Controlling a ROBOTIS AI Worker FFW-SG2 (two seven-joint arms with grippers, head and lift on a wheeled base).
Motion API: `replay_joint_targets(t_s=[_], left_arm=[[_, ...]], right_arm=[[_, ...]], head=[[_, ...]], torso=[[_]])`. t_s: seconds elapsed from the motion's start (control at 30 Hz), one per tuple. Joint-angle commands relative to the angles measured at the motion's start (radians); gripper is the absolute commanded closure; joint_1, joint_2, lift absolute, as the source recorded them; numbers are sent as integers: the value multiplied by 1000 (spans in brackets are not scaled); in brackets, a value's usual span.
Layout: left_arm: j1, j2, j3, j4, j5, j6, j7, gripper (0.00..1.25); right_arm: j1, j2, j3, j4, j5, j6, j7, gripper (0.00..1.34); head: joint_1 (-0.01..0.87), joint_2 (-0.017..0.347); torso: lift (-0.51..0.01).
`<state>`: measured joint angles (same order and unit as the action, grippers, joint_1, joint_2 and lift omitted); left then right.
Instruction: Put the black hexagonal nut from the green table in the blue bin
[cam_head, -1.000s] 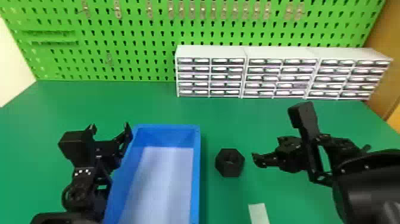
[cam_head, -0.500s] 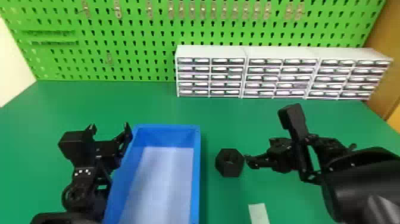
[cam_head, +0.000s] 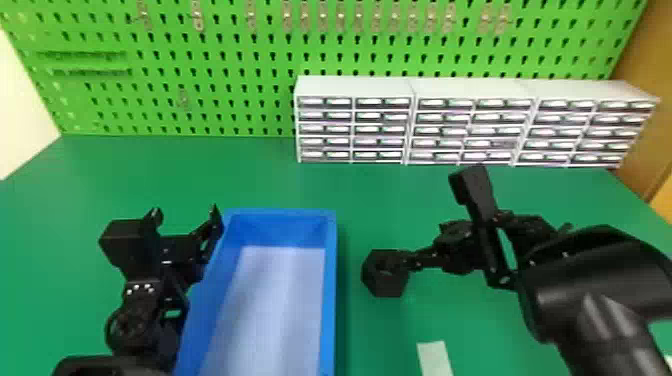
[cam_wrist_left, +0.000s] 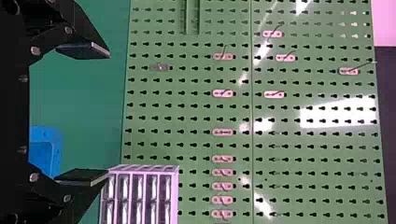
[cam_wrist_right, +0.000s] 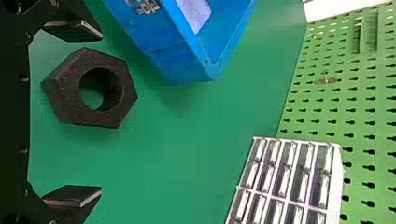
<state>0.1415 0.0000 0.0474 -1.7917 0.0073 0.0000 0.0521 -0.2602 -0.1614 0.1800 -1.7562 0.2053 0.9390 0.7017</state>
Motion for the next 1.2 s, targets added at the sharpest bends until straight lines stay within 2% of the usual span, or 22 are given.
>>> replay_joint_targets(t_s=[0.0, 0.63, 1.17], left_arm=[[-2, -3, 0, 0, 0, 0, 0, 352], [-5, -3, 3, 2, 0, -2, 0, 352], [-6, -3, 3, 2, 0, -3, 0, 352]], right_arm=[[-45, -3, 33, 49, 2, 7, 4, 147], [-191, -10, 131, 244, 57, 49, 70, 151], [-277, 2, 179, 369, 54, 47, 81, 151]], head=[[657, 57], [657, 57], [657, 57]], torso=[[-95], [-95], [-95]])
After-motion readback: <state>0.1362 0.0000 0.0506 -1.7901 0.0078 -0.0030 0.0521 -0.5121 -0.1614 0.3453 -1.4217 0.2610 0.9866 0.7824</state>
